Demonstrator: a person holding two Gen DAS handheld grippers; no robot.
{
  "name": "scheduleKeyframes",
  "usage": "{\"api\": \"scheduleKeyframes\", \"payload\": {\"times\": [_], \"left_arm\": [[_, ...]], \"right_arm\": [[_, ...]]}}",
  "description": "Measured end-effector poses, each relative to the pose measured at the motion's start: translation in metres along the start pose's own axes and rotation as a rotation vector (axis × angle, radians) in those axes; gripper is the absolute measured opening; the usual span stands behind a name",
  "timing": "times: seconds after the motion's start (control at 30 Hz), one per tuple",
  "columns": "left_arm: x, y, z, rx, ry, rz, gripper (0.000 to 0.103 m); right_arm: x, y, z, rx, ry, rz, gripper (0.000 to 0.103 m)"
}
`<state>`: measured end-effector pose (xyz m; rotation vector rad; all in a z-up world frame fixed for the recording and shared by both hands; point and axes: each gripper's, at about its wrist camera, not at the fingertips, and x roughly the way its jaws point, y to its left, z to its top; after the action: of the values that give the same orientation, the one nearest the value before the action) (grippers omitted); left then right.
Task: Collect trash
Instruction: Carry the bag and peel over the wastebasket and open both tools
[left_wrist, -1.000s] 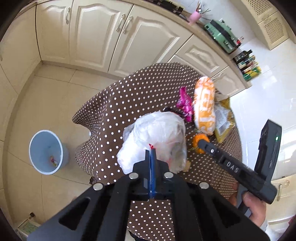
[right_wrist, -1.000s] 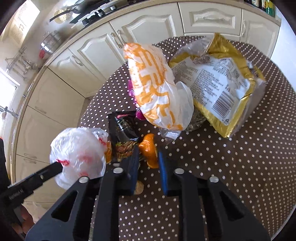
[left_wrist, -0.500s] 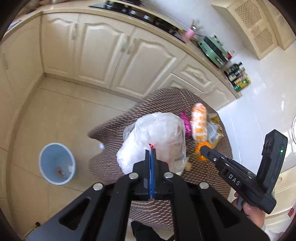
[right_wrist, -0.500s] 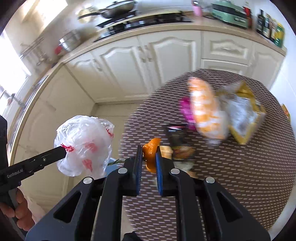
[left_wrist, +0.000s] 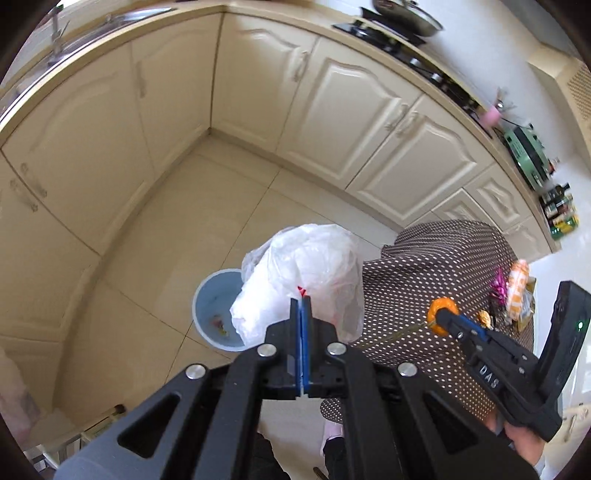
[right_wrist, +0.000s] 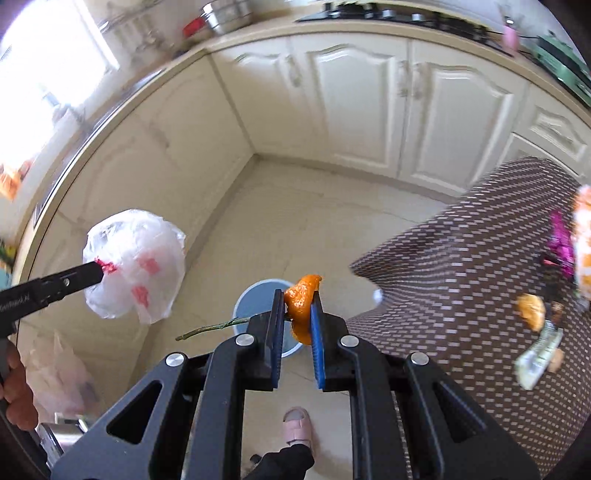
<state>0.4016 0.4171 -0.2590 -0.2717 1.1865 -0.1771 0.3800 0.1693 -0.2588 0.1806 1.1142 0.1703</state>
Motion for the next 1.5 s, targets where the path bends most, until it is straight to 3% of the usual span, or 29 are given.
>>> {"api": "scheduleKeyframes", "payload": {"times": [0.2, 0.23, 0.3, 0.73, 1.03, 1.23, 1.37, 1.5], "left_arm": [[0.012, 0.024, 0.016, -0.039, 0.004, 0.011, 0.005], [0.013, 0.025, 0.016, -0.044, 0.006, 0.017, 0.008], [0.016, 0.030, 0.019, -0.059, 0.006, 0.020, 0.024], [0.011, 0.054, 0.015, -0.103, 0.018, 0.045, 0.031], [-0.007, 0.069, 0.013, -0.130, -0.015, 0.092, 0.038], [-0.021, 0.073, 0.012, -0.148, -0.042, 0.112, 0.043], [-0.025, 0.064, 0.010, -0.133, -0.042, 0.112, 0.044], [-0.022, 0.034, 0.012, -0.087, -0.036, 0.095, 0.044]], "right_arm": [[0.020, 0.034, 0.012, -0.044, 0.025, 0.017, 0.012], [0.023, 0.038, 0.014, -0.049, 0.028, 0.017, 0.012], [0.027, 0.044, 0.016, -0.057, 0.035, 0.017, 0.012], [0.053, 0.074, 0.020, -0.100, 0.077, 0.036, 0.012], [0.066, 0.098, 0.029, -0.112, 0.088, 0.090, 0.012], [0.067, 0.114, 0.039, -0.118, 0.071, 0.126, 0.018], [0.055, 0.107, 0.040, -0.104, 0.052, 0.132, 0.021], [0.028, 0.073, 0.037, -0.046, 0.018, 0.111, 0.021]]}}
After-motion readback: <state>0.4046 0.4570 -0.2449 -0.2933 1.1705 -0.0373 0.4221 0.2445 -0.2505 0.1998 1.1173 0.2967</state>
